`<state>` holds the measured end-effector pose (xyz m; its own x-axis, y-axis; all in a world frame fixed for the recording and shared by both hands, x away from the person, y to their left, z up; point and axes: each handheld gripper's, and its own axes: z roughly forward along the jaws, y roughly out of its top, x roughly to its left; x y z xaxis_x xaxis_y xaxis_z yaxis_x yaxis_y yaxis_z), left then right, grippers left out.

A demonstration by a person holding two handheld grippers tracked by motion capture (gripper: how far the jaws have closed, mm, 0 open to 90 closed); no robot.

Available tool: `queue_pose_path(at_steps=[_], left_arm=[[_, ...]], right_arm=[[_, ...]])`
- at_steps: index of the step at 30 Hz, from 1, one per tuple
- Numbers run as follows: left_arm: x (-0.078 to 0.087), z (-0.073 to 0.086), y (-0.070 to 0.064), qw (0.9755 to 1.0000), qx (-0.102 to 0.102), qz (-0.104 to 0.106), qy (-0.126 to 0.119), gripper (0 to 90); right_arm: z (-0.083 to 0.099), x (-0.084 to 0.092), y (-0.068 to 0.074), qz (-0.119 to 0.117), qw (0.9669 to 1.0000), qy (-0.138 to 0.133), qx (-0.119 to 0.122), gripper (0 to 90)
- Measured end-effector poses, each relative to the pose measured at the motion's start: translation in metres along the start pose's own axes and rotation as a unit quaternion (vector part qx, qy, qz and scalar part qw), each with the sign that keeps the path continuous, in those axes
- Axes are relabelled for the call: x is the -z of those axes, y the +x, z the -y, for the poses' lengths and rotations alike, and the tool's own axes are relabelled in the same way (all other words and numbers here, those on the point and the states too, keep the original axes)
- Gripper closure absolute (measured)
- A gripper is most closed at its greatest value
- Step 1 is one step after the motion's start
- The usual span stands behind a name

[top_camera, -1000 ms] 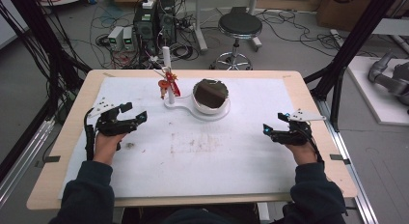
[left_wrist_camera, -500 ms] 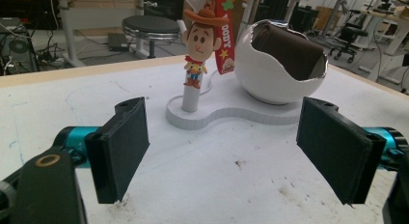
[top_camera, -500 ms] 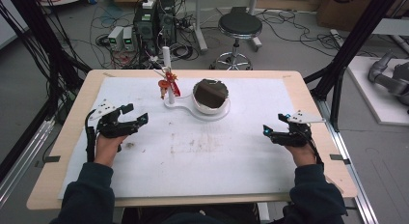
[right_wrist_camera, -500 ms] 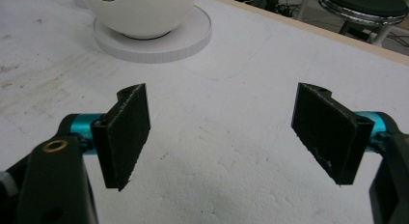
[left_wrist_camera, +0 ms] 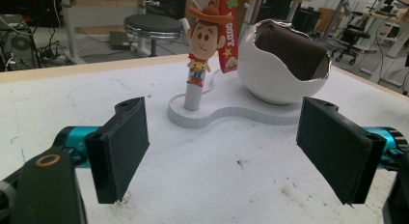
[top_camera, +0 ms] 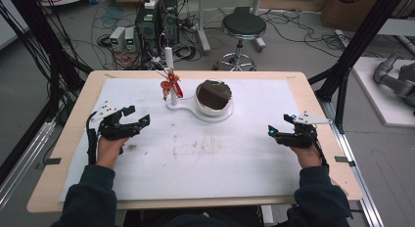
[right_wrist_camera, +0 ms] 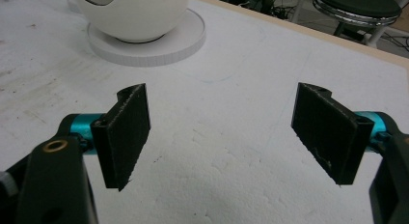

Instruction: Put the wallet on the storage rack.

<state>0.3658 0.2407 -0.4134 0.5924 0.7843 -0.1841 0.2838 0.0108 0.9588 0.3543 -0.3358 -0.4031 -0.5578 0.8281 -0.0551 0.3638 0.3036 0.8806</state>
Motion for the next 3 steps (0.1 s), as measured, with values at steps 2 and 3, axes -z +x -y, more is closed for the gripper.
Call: queue_pose_path(at_steps=[2, 3], left_arm=[[-0.0001, 0.0000, 0.0001, 1.0000, 0.001, 0.000, -0.001, 18.6], [0.0000, 0.0000, 0.0002, 1.0000, 0.001, 0.000, -0.001, 18.6]], right_arm=[[0.0000, 0.0001, -0.0002, 0.000, 1.0000, 0.000, 0.001, 21.8], [0.0000, 0.0005, -0.0002, 0.000, 1.0000, 0.002, 0.001, 21.8]])
